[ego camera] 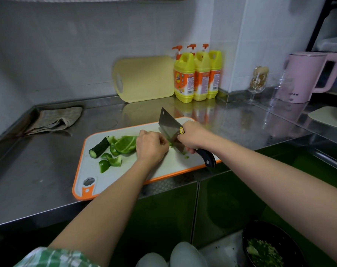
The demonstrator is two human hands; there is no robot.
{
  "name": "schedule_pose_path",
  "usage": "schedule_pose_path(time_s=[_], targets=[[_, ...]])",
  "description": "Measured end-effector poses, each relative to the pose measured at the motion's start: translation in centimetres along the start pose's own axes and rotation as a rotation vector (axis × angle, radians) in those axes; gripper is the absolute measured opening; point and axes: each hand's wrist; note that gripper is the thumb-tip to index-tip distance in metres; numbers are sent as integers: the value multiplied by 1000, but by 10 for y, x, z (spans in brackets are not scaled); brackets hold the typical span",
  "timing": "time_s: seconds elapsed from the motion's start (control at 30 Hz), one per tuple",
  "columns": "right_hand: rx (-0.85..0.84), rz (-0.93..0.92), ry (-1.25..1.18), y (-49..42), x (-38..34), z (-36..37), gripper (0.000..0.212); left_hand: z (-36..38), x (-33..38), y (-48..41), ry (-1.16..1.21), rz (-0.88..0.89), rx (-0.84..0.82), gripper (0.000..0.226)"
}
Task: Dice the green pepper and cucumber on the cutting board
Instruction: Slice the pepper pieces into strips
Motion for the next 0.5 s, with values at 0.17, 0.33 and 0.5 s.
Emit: schedule_pose_path(time_s=[0.17,0.33,0.5], targets=[[-33,23,44,7,-6,2,31,3,1,1,25,4,4,11],[-57,20,47,9,-8,4,29,4,0,2,34,11,17,8],[-74,25,108,3,-17,8,18,5,-1,1,36,59,61,9]])
Point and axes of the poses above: each hand's wrist, its own y-axis away from the middle knuckle, its own z-axis out of the palm, x = y × z, and after that the axes turned 2 degrees about y, right-handed
